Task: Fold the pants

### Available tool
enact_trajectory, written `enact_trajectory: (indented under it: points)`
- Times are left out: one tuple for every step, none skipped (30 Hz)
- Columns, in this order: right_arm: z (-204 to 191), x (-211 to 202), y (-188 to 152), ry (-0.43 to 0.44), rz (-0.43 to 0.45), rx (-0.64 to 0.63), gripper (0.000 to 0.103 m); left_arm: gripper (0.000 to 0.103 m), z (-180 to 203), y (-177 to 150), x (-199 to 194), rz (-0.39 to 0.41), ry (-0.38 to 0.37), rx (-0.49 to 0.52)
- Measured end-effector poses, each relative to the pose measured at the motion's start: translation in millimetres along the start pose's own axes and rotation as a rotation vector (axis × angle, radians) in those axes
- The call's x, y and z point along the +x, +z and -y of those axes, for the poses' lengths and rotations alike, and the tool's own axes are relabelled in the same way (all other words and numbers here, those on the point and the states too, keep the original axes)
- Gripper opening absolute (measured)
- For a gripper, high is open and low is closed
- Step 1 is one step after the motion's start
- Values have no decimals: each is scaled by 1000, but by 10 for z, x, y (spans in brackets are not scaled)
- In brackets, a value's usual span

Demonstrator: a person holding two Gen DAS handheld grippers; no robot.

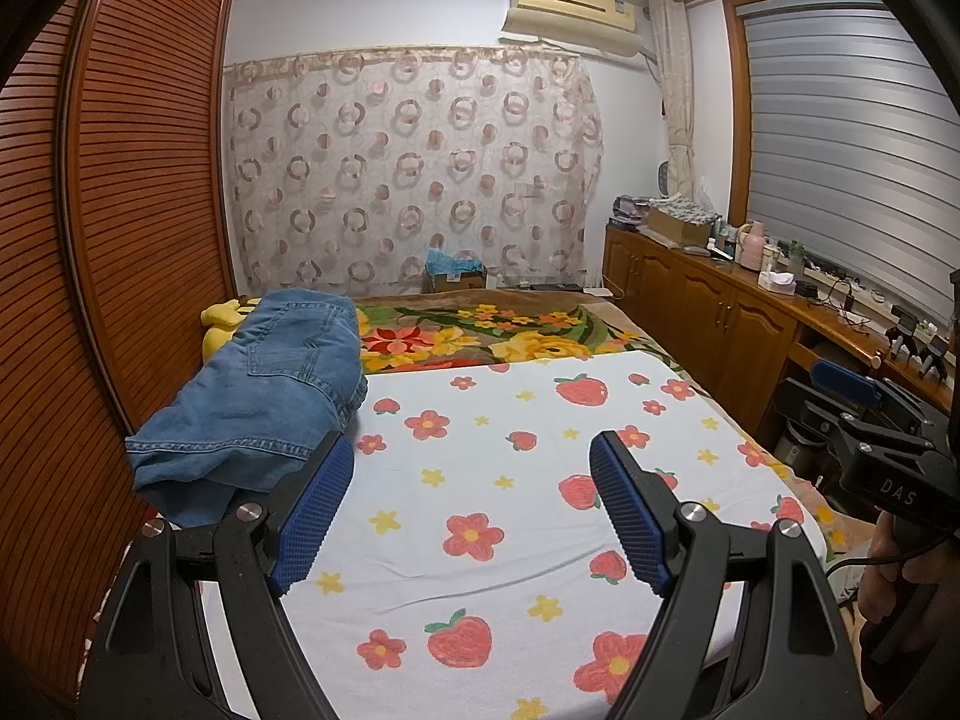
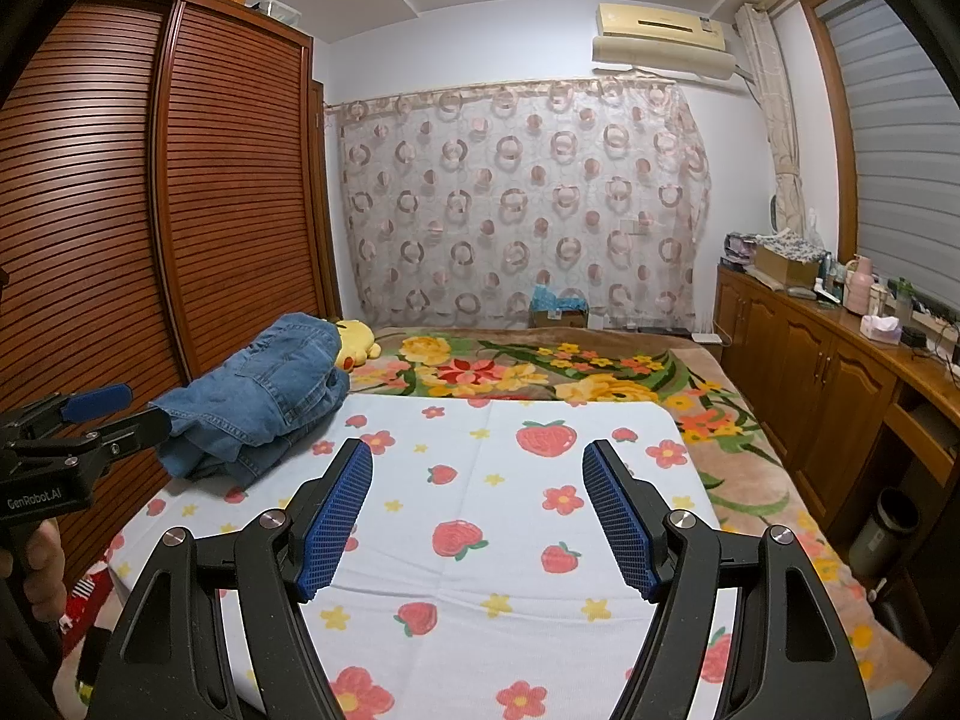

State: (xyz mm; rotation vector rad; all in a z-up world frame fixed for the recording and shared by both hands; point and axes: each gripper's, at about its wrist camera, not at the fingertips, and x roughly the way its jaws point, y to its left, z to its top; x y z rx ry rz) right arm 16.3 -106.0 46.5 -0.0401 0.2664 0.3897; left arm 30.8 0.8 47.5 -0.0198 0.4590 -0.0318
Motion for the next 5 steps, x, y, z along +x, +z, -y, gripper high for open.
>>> enact_trajectory:
  points:
    - [5, -2, 7, 1, -1, 0, 75, 82, 4, -5, -6, 0, 0, 0]
    - [2, -1, 1, 2, 0, 0, 75, 82, -1, 1, 1, 1, 0, 0]
    - [4, -3, 5, 1, 0, 0, 75, 82, 1, -1, 0, 1, 0, 0]
    - [5, -2, 7, 1, 1, 0, 75, 82, 0, 0, 2, 1, 1, 0]
    - [3, 0, 2, 1, 0, 0, 75, 82, 8, -11, -11, 1, 1, 0]
